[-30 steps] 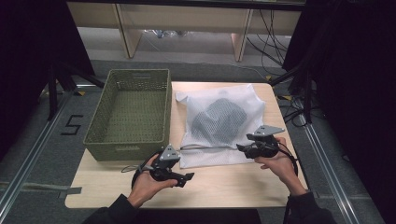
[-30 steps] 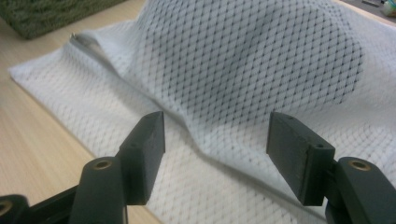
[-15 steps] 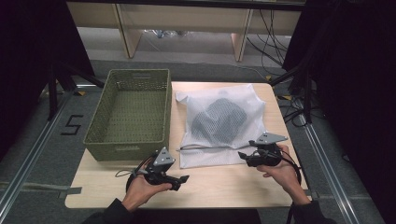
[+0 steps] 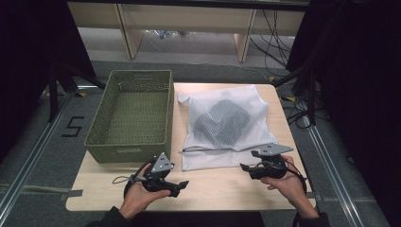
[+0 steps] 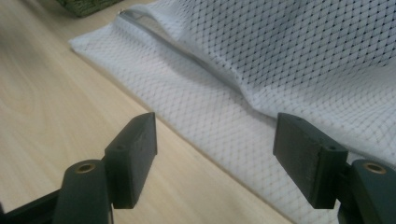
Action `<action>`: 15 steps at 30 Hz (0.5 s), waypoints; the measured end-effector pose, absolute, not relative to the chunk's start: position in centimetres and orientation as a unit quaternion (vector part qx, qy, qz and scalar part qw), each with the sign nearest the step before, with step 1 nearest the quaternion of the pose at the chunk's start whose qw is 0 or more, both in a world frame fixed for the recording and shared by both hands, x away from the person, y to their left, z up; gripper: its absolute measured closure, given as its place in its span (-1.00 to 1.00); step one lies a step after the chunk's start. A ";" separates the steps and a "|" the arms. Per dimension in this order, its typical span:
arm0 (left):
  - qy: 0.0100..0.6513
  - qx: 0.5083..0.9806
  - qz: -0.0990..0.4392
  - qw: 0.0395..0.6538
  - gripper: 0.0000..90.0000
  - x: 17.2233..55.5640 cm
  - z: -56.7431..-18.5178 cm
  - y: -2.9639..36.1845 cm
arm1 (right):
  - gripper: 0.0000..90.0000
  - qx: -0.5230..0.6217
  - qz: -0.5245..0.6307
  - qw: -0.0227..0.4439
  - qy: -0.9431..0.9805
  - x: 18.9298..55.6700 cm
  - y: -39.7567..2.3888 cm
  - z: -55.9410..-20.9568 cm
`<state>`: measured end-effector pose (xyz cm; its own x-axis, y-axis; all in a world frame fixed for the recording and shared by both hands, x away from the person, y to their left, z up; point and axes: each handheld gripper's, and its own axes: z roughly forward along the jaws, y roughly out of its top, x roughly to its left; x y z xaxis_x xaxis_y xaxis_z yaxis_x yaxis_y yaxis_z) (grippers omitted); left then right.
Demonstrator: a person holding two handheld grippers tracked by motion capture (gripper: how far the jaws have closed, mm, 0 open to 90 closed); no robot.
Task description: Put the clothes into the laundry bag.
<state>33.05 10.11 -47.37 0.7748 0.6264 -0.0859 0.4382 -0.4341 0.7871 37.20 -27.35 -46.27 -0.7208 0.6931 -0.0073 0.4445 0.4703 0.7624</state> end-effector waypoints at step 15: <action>0.302 0.851 0.116 0.414 -0.60 32.0 -47.6 9.8 | -0.32 0.330 0.375 0.154 0.853 34.5 -27.6 -46.6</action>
